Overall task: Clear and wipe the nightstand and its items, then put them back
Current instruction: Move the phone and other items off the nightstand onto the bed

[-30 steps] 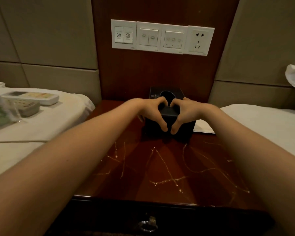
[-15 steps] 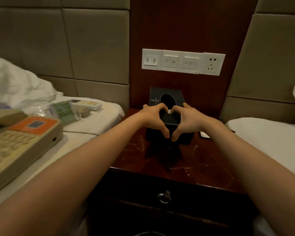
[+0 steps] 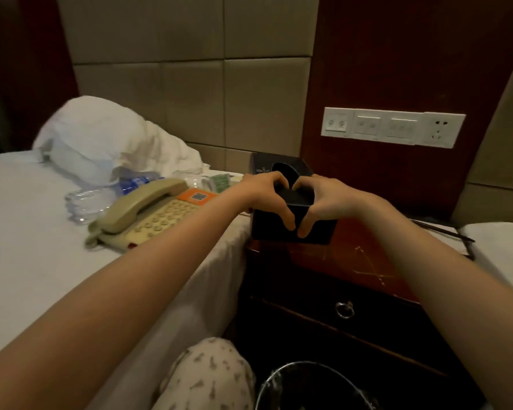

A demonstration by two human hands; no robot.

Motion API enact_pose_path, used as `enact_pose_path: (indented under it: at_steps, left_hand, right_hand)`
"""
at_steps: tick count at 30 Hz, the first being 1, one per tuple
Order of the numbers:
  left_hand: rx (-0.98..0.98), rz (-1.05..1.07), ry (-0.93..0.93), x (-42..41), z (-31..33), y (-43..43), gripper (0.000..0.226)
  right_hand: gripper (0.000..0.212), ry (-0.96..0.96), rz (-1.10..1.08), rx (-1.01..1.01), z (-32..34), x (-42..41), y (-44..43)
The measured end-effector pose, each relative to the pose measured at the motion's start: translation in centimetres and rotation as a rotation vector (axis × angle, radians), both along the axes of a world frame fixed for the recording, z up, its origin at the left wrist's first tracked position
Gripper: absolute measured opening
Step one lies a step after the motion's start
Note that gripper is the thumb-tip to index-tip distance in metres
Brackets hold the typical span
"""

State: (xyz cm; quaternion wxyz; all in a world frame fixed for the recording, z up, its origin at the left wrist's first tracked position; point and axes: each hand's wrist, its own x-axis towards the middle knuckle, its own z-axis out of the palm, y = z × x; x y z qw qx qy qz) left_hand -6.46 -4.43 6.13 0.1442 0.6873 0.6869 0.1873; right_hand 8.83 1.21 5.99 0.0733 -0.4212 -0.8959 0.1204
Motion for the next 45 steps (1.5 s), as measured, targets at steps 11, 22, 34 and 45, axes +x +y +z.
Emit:
enact_pose_path:
  at_steps: [11, 22, 34, 45]
  left_hand:
    - [0.093, 0.309, 0.060, -8.3, 2.5, -10.9, 0.076]
    - [0.059, 0.679, 0.072, -15.8, -0.4, -19.6, 0.080]
    - [-0.077, 0.844, 0.032, -19.0, -4.7, -19.9, 0.086]
    - [-0.184, 0.779, 0.107, -19.4, -3.8, -20.3, 0.086]
  right_hand:
    - [0.066, 0.132, 0.328, 0.092, 1.7, -10.3, -6.7]
    - [0.071, 0.083, 0.601, 0.076, -0.1, -21.5, -12.6]
    - [0.078, -0.063, 0.657, -0.013, -3.6, -26.7, -13.6]
    - [0.081, -0.118, 0.615, -0.098, -3.0, -26.9, -14.0]
